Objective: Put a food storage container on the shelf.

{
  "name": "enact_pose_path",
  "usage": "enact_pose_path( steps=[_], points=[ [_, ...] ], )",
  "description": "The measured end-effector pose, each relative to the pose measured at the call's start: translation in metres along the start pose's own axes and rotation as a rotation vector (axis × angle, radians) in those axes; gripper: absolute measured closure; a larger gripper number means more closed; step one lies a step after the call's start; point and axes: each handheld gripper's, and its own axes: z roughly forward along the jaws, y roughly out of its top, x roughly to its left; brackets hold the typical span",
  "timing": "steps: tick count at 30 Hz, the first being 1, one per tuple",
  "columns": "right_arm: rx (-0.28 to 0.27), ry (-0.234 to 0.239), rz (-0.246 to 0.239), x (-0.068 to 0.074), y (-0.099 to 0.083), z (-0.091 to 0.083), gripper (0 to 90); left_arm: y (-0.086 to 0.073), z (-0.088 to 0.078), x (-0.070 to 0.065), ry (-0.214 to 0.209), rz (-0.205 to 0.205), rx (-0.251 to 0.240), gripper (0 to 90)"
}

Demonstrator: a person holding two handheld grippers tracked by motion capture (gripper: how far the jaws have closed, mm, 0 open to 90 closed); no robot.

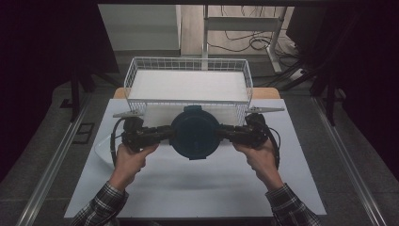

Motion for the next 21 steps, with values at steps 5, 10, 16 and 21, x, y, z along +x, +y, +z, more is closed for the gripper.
enact_pose_path(
  steps=[5, 10, 16, 21],
  points=[
    [-0.006, 0.001, -0.004, 0.002, 0.019, 0.000, 56.2, 0.018, -0.005, 0.002, 0.001, 0.002, -0.016, 56.5],
    [-0.014, -0.002, -0.015, 0.004, 0.040, 0.001, 56.2, 0.039, -0.010, 0.004, 0.001, 0.001, -0.024, 56.5],
    [-0.022, -0.002, -0.004, 0.002, 0.067, 0.003, 56.2, 0.068, -0.011, 0.008, 0.004, -0.003, -0.026, 56.4],
    [-0.032, -0.003, -0.007, -0.001, 0.084, 0.002, 56.2, 0.085, -0.012, 0.010, 0.003, 0.001, -0.019, 56.4]
  ],
)
